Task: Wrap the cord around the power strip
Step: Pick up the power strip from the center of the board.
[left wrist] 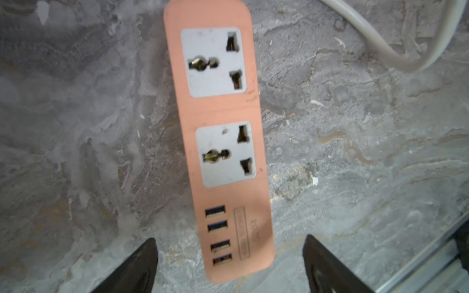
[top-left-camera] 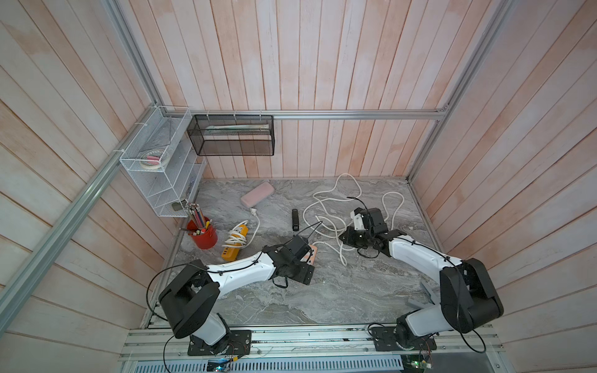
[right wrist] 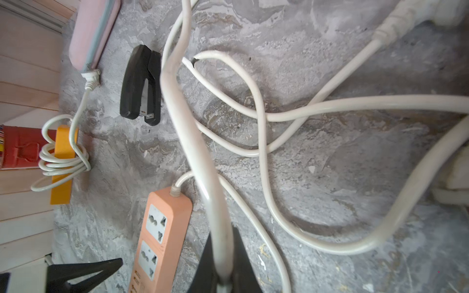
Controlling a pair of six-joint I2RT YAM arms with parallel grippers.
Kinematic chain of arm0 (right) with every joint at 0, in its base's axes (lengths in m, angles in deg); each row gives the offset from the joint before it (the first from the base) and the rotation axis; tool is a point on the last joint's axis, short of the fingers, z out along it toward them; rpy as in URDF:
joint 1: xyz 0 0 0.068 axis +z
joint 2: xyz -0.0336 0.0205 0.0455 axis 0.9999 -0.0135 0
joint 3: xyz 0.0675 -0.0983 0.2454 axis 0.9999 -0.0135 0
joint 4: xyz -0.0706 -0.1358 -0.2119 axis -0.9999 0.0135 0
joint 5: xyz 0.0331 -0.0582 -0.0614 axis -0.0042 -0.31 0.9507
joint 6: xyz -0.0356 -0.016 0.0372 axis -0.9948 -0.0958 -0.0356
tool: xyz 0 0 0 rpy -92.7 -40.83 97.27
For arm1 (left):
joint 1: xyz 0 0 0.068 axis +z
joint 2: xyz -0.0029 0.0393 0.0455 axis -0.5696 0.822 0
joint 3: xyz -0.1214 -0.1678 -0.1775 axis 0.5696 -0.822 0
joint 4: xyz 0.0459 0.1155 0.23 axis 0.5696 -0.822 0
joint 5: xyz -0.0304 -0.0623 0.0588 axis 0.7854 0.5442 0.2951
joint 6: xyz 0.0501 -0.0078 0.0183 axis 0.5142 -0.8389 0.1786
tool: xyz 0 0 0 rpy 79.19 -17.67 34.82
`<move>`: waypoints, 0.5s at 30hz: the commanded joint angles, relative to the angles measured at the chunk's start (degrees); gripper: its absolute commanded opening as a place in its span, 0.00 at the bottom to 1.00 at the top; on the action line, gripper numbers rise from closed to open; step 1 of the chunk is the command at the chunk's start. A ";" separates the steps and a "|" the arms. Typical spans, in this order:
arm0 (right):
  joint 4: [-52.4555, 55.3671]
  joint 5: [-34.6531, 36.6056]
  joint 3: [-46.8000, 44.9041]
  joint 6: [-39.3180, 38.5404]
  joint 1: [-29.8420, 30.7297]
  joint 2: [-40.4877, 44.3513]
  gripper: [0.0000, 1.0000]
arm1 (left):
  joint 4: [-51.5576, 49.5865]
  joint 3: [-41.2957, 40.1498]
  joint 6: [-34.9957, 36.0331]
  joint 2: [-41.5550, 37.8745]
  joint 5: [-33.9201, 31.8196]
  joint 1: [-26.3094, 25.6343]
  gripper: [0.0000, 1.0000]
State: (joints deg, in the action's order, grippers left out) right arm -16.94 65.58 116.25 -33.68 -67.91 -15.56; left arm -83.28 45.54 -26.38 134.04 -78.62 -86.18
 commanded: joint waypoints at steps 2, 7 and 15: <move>-2.94 0.38 -0.71 2.44 -0.92 2.68 0.02 | -2.17 4.19 -2.44 5.72 -6.73 -0.99 0.87; -3.46 1.19 -1.60 3.86 -2.77 4.73 0.02 | -5.16 3.78 -2.74 9.09 -9.49 -2.65 0.75; -3.48 2.22 -1.43 5.82 -4.94 6.25 0.06 | -3.28 1.53 3.06 1.44 -14.47 -1.48 0.36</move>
State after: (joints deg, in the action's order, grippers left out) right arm -19.93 65.73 114.33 -28.94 -71.97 -10.38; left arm -86.07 47.13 -26.82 140.67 -88.85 -88.70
